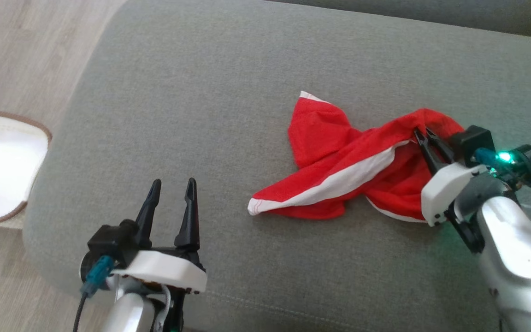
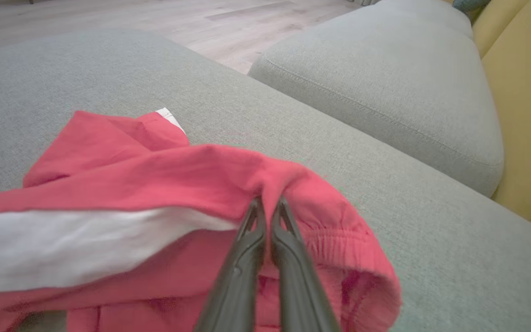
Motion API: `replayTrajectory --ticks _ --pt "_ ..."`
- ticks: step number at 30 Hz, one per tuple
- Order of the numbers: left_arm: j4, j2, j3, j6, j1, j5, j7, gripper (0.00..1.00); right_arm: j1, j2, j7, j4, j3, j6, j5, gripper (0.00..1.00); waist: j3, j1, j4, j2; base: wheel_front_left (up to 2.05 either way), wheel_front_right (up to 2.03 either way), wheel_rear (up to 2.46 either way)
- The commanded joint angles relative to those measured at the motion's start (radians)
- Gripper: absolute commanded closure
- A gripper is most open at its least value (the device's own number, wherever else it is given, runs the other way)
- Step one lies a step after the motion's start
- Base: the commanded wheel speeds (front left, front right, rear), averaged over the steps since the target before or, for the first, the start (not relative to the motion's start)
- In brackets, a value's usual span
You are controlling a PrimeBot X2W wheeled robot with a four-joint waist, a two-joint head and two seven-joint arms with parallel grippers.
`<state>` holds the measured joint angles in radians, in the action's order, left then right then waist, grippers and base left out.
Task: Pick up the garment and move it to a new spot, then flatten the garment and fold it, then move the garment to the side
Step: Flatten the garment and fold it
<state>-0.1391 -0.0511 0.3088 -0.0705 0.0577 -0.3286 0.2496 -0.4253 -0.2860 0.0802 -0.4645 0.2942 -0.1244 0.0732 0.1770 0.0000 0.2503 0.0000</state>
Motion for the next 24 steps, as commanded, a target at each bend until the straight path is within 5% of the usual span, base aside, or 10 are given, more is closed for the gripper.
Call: replayTrajectory --ticks 1,3,4,7,15,24 --pt "0.031 0.001 -0.030 -0.004 0.041 -0.003 0.012 0.00 -0.040 0.013 -0.011 -0.002 0.018 -0.006 0.007 1.00 0.002 0.0000 0.010 0.0000 0.00 0.00 0.00" --pt "0.031 0.001 -0.032 -0.004 0.039 -0.003 0.012 0.00 -0.070 0.027 -0.030 -0.062 0.020 -0.006 0.015 1.00 0.003 0.0000 0.012 0.0000 0.00 0.00 0.00" --pt "0.031 0.001 -0.034 -0.004 0.039 -0.003 0.012 0.00 -0.086 0.034 -0.041 -0.091 0.020 -0.006 0.016 0.92 0.003 0.0000 0.011 0.0000 0.00 0.00 0.00" --pt "0.028 0.001 -0.037 -0.004 0.036 0.002 0.012 0.00 -0.126 0.064 -0.078 -0.167 0.010 -0.006 0.027 0.00 -0.001 0.0000 0.001 0.0000 0.00 0.00 0.00" --pt "0.027 0.001 -0.047 -0.005 0.024 0.012 0.012 0.00 -0.157 0.078 -0.219 -0.219 -0.033 -0.006 0.057 0.00 -0.025 0.0000 -0.050 0.0000 0.00 0.00 0.00" --pt "0.035 0.001 -0.050 -0.003 0.018 0.016 0.012 0.00 0.023 0.073 -0.239 -0.075 -0.037 -0.006 0.084 0.00 -0.022 0.0000 -0.114 0.0000 0.00 0.00 0.00"
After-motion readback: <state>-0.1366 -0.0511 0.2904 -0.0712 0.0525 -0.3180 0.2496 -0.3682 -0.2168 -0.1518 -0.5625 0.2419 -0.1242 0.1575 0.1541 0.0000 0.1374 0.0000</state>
